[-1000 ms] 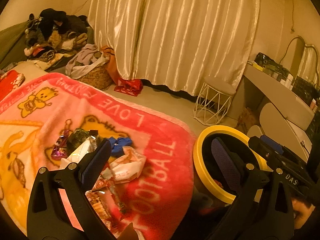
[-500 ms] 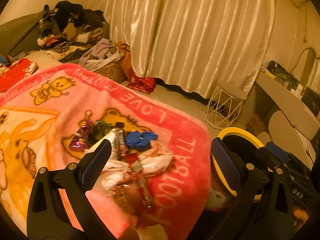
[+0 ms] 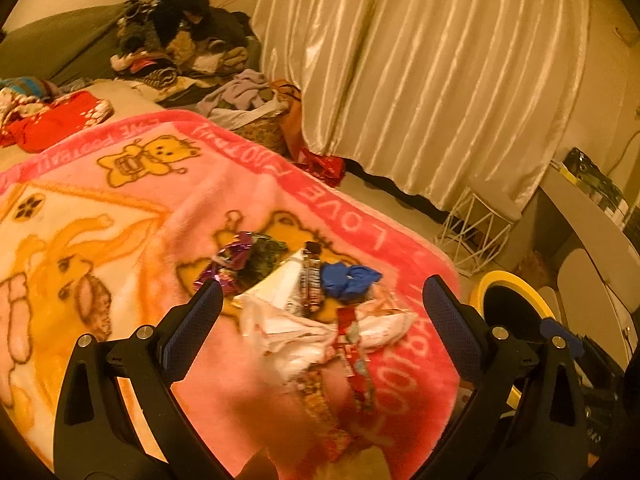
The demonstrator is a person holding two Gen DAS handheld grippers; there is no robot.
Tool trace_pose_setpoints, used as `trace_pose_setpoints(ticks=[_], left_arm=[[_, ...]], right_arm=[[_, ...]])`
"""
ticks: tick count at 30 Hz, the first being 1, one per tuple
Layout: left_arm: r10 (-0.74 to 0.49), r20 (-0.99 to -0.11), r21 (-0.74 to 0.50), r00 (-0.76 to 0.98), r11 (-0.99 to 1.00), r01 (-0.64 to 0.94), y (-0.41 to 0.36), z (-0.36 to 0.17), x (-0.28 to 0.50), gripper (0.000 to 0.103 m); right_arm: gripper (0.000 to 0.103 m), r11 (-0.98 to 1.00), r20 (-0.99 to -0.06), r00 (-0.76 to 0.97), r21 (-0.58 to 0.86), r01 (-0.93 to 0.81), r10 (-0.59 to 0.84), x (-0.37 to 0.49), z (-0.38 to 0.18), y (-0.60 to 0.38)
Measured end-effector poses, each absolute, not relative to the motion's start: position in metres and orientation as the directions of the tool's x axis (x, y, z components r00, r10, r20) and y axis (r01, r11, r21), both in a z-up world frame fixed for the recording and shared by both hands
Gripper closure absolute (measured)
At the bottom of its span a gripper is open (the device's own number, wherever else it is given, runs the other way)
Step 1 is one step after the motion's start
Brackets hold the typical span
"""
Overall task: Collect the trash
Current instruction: 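Grasp a white plastic bag with the left tool while the right tool grasps a red snack wrapper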
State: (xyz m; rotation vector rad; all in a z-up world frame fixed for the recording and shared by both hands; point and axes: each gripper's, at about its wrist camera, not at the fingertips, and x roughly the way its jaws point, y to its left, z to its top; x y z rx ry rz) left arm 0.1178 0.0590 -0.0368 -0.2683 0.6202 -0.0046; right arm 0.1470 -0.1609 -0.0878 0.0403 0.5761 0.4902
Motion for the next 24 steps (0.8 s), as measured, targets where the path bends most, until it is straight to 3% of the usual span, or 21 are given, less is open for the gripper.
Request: trace_pose_setpoints(ticks=[14, 19, 24], left_arm=[[-0.082, -0.635, -0.335, 0.768, 0.925, -0.178, 0.105, -0.069, 0.120, 0.012], [-0.118, -0.656, -0.380, 0.745, 0.905, -0.191, 0.115, -0.084, 0.123, 0.027], [-0.180, -0.668, -0.441, 0.722, 0.878, -0.189, 0.119, -0.097, 0.127, 0.038]], right_arm=[[0.034, 0.823, -0.625, 0.585, 0.176, -0.540, 0.517, 0.157, -0.116, -0.097], [0.039, 0.810, -0.672, 0.527, 0.193, -0.554, 0.520, 0.168, -0.125, -0.079], [0.053, 0.800, -0.713, 0.475, 0.203, -0.564, 0.516, 0.180, -0.134, -0.060]])
